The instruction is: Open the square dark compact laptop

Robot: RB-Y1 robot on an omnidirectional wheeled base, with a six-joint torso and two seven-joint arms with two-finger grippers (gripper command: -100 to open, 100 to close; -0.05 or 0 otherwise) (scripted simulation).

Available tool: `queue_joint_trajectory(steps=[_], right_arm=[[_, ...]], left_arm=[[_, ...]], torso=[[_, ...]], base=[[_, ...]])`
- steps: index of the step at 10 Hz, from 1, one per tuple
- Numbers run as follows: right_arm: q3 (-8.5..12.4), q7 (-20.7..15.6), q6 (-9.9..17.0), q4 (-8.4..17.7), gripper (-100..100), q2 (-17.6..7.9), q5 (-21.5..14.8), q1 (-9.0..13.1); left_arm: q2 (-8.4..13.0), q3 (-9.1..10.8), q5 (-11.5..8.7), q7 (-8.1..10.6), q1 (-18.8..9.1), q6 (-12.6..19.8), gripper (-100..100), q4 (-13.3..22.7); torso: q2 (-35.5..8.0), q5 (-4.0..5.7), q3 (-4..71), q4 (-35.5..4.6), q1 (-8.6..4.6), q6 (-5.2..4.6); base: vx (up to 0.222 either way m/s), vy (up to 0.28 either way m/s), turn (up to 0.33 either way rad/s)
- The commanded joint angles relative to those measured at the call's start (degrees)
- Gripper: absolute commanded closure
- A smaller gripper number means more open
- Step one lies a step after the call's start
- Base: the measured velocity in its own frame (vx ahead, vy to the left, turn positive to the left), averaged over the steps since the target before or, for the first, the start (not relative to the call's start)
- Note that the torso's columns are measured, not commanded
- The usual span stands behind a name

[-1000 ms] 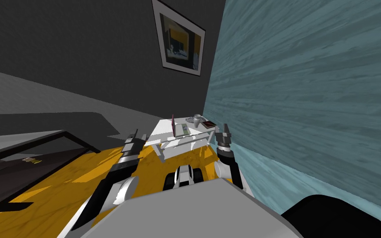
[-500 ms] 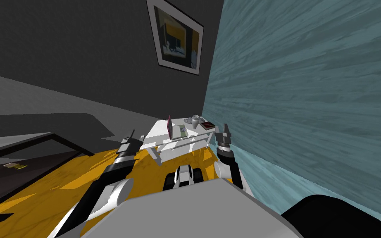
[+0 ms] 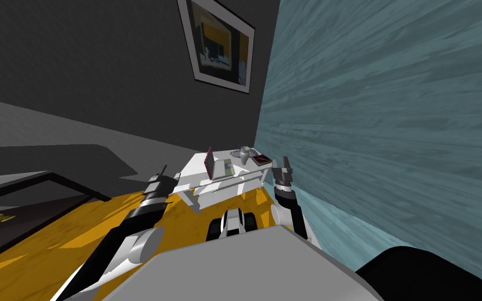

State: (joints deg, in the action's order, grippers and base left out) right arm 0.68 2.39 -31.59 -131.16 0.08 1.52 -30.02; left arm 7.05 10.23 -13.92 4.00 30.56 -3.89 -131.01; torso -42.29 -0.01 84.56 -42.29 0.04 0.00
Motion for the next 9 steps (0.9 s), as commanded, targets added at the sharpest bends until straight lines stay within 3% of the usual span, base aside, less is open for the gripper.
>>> queue_joint_trajectory(steps=[1,9], right_arm=[[0.0,0.0,0.0,0.0,0,0.0,0.0,0.0],[0.0,0.0,0.0,0.0,0,0.0,0.0,0.0]], left_arm=[[-0.2,1.46,-1.4,1.28,0.2,2.8,-100,-0.6],[-0.6,5.34,-5.1,4.63,0.7,10.7,-100,-2.3]], torso=[[0.0,0.00,0.0,0.0,-0.01,0.00],[0.0,0.00,0.0,0.0,-0.01,0.00]], base=[[0.081,-0.087,-0.009],[0.065,-0.068,-0.008]])
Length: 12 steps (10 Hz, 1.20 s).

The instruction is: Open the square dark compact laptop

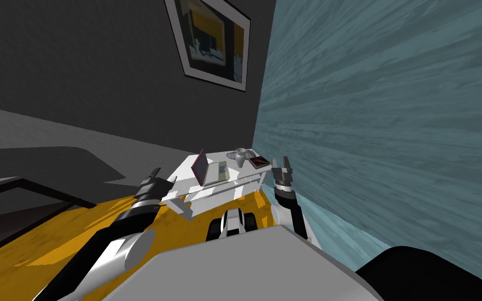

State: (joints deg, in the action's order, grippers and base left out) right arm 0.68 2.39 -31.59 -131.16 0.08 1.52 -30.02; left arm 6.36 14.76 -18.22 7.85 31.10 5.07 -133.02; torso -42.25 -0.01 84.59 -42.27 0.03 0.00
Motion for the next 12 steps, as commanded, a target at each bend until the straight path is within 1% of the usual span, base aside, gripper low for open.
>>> queue_joint_trajectory(steps=[1,7,9,12], right_arm=[[0.0,0.0,0.0,0.0,0,0.0,0.0,0.0],[0.0,0.0,0.0,0.0,0,0.0,0.0,0.0],[0.0,0.0,0.0,0.0,0,0.0,0.0,0.0],[0.0,0.0,0.0,0.0,0,0.0,0.0,0.0]], left_arm=[[0.2,1.38,-1.4,1.27,0.2,2.9,-100,-0.5],[1.2,5.13,-5.0,4.52,0.7,10.6,-100,-1.9],[1.4,6.35,-6.2,5.58,0.8,13.1,-100,-2.3],[1.7,7.86,-7.6,6.89,0.9,16.2,-100,-2.8]], torso=[[0.0,0.00,0.0,0.0,-0.03,0.00],[0.0,0.00,0.0,0.0,0.00,0.00],[0.1,-0.06,0.0,0.1,-0.03,-0.16],[0.4,-0.11,0.2,0.2,-0.08,-0.27]], base=[[0.082,-0.082,-0.010],[0.088,-0.098,-0.009],[0.081,-0.081,0.001],[0.072,-0.077,-0.008]])
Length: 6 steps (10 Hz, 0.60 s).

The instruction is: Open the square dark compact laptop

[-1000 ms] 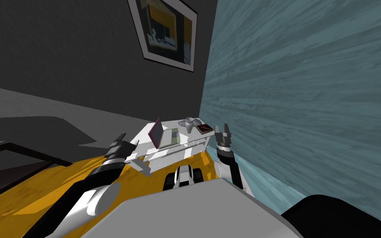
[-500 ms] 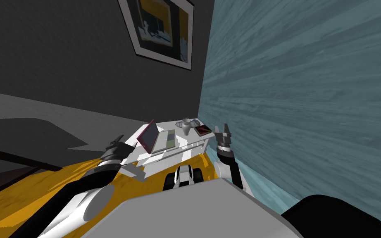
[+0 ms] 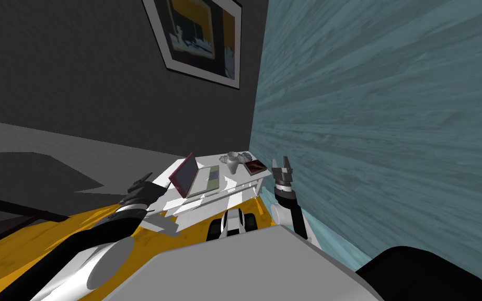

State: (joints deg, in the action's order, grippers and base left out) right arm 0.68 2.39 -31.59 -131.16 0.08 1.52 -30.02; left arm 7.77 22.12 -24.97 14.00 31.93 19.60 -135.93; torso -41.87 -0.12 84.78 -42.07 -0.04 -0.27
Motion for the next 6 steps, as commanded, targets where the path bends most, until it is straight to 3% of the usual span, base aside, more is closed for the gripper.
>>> queue_joint_trajectory(steps=[1,3,4,6], right_arm=[[0.0,0.0,0.0,0.0,0,0.0,0.0,0.0],[0.0,0.0,0.0,0.0,0,0.0,0.0,0.0],[0.0,0.0,0.0,0.0,0,0.0,0.0,0.0],[0.0,0.0,0.0,0.0,0,0.0,0.0,0.0]], left_arm=[[0.4,0.87,-1.3,1.07,0.1,2.5,-100,0.0],[0.5,1.30,-1.4,1.20,0.1,2.8,-100,-0.2],[2.5,0.79,0.5,2.24,-2.7,1.1,-100,2.6],[2.5,0.79,0.5,2.24,-5.9,1.1,-100,5.7]], torso=[[0.0,-0.01,0.0,0.0,-0.02,-0.02],[0.0,0.02,0.0,0.0,0.05,0.05],[-0.3,0.04,-0.1,-0.1,0.17,0.16],[-0.8,0.10,-0.5,-0.3,0.11,0.26]], base=[[0.059,-0.072,-0.009],[0.042,-0.052,-0.006],[-0.097,-0.039,-0.006],[-0.100,-0.013,-0.003]])
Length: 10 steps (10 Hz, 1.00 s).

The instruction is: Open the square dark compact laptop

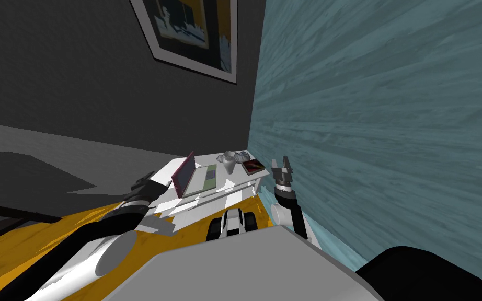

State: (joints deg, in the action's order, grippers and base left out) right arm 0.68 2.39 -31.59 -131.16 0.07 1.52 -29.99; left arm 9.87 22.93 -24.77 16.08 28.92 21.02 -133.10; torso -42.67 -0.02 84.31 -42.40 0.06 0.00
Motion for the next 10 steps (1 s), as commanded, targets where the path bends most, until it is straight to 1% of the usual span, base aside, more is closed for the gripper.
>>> queue_joint_trajectory(steps=[1,2,3,5,7,8,10], right_arm=[[0.0,0.0,0.0,0.0,0,0.0,0.0,0.0],[0.0,0.0,0.0,0.0,0,0.0,0.0,0.0],[0.0,0.0,0.0,0.0,0,0.0,0.0,0.0],[0.0,0.0,0.0,0.0,0,0.0,0.0,0.0],[0.0,0.0,0.0,0.0,0,0.0,0.0,0.0],[0.0,0.0,0.0,0.0,0,0.0,0.0,0.0],[0.0,0.0,0.0,0.0,0,0.0,0.0,0.0]], left_arm=[[0.4,-0.02,0.3,0.16,-4.1,-0.3,-100,4.5],[0.4,-0.02,0.3,0.16,-4.1,-0.3,-100,6.1],[2.4,-0.61,2.1,1.11,-7.3,-2.1,-100,8.0],[2.4,-0.61,2.1,1.11,-10.9,-2.1,-100,11.9],[2.4,-0.61,2.1,1.11,-11.4,-2.1,-100,15.1],[4.4,-1.20,4.0,2.05,-14.2,-4.0,-100,16.7],[4.4,-1.20,4.0,2.05,-17.9,-4.0,-100,20.5]], torso=[[0.3,-0.01,0.2,0.1,0.03,0.01],[0.6,0.00,0.4,0.2,0.01,0.00],[0.6,0.01,0.4,0.2,-0.04,0.01],[0.2,0.05,0.1,0.1,-0.17,0.00],[0.5,0.01,0.3,0.2,-0.02,0.01],[0.6,0.00,0.4,0.2,-0.01,0.01],[0.2,0.03,0.1,0.1,-0.08,0.01]], base=[[-0.030,0.008,0.001],[-0.006,0.008,-0.002],[-0.077,-0.008,-0.005],[-0.099,-0.021,-0.003],[-0.015,-0.001,0.000],[-0.089,-0.012,-0.003],[-0.098,-0.008,-0.005]])
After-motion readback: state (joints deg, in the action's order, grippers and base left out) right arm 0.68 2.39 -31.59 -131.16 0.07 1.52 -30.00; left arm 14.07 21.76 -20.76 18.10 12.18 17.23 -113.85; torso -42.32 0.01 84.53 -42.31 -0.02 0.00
